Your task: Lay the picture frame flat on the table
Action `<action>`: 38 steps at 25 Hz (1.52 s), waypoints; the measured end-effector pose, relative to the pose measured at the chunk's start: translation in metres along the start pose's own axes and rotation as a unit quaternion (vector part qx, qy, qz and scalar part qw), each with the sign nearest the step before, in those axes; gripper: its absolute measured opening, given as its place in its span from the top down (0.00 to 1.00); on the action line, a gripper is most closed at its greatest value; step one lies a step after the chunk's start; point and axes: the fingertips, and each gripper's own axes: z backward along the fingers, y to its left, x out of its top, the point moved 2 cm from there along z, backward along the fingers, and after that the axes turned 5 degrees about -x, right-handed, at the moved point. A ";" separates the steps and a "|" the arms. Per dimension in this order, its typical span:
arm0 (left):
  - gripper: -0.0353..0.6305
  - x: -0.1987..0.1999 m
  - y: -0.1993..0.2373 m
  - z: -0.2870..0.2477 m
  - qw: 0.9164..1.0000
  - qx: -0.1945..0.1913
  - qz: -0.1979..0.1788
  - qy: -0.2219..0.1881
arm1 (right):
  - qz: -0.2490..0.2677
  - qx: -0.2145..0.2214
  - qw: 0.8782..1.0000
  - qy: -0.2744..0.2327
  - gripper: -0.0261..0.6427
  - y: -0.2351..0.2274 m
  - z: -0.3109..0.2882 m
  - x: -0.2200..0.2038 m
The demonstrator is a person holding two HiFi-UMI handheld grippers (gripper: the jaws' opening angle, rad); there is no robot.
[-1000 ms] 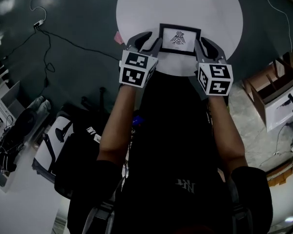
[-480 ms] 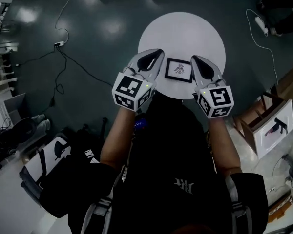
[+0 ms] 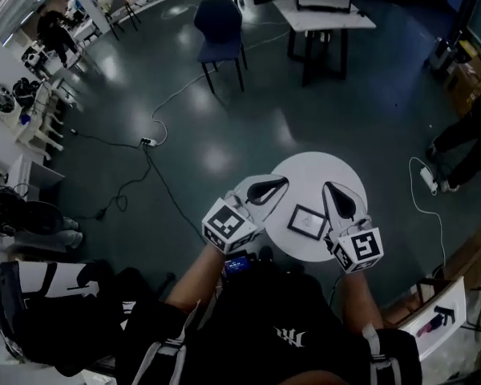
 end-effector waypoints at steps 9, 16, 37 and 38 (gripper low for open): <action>0.94 0.029 -0.014 0.093 0.997 0.001 0.029 -0.070 | 0.001 0.069 0.996 -0.054 0.96 0.076 0.023 0.055; 0.94 0.034 -0.001 0.141 0.995 -0.038 0.031 -0.092 | -0.021 0.091 0.994 -0.064 0.96 0.135 0.040 0.065; 0.94 -0.001 -0.047 0.179 0.982 -0.175 0.028 -0.061 | -0.060 0.076 0.994 -0.058 0.96 0.222 0.058 0.046; 0.94 0.000 -0.049 0.180 0.981 -0.181 0.022 -0.061 | -0.061 0.076 0.993 -0.062 0.96 0.224 0.055 0.048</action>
